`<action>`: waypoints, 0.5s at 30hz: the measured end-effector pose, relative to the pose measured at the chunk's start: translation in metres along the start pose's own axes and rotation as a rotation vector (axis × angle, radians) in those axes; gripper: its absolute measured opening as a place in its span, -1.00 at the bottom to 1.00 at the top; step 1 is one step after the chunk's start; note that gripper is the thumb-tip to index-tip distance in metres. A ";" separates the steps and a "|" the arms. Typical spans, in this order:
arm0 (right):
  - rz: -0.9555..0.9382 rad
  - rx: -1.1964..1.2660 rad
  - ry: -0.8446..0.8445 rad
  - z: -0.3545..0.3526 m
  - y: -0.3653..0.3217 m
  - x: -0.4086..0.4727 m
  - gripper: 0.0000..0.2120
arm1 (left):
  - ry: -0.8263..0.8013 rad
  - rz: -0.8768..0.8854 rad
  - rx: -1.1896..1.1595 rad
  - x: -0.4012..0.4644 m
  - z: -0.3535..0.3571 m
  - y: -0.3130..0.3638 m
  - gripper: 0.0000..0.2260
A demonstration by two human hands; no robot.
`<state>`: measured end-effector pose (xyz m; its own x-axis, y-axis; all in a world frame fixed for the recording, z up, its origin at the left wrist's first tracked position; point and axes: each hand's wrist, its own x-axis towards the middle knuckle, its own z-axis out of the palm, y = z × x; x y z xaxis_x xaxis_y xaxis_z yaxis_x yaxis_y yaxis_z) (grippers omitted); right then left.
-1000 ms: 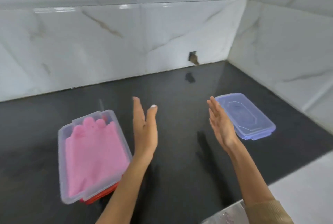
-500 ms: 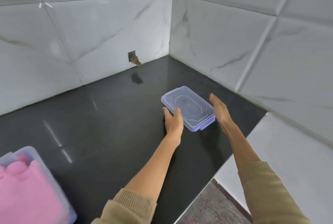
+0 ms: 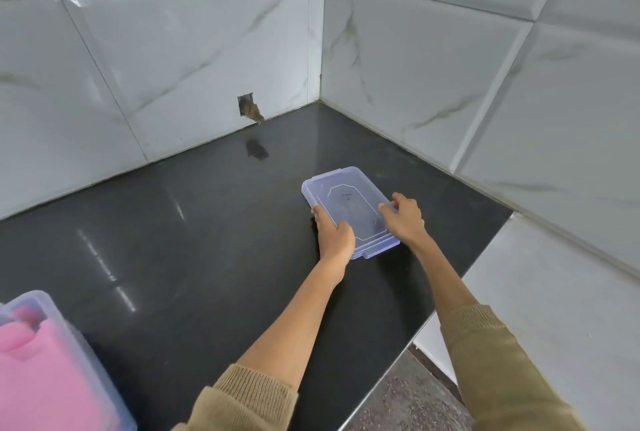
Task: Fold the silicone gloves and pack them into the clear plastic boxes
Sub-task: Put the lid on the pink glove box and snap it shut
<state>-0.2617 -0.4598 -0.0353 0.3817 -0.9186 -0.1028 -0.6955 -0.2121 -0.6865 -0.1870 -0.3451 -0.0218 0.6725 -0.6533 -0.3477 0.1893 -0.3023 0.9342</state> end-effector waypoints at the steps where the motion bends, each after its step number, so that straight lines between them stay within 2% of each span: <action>1: -0.003 -0.008 -0.002 0.002 0.001 -0.001 -0.76 | -0.004 0.003 0.005 0.000 -0.002 -0.001 -0.41; 4: 0.002 0.015 0.002 0.002 0.002 -0.006 -0.69 | -0.003 0.019 0.006 0.002 -0.008 -0.005 -0.48; 7: 0.010 0.064 0.004 0.002 -0.002 -0.010 -0.69 | 0.016 0.036 -0.013 0.002 -0.014 -0.006 -0.56; 10: -0.011 0.169 -0.019 0.005 -0.009 -0.019 -0.69 | 0.062 0.080 0.029 -0.001 -0.021 -0.009 -0.53; 15: -0.032 0.331 -0.026 0.017 -0.030 -0.038 -0.67 | 0.237 0.186 0.155 -0.005 -0.039 -0.008 -0.43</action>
<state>-0.2447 -0.4124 -0.0227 0.4185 -0.9035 -0.0924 -0.4488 -0.1172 -0.8859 -0.1643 -0.3123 -0.0240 0.8364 -0.5330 -0.1276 -0.0506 -0.3068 0.9504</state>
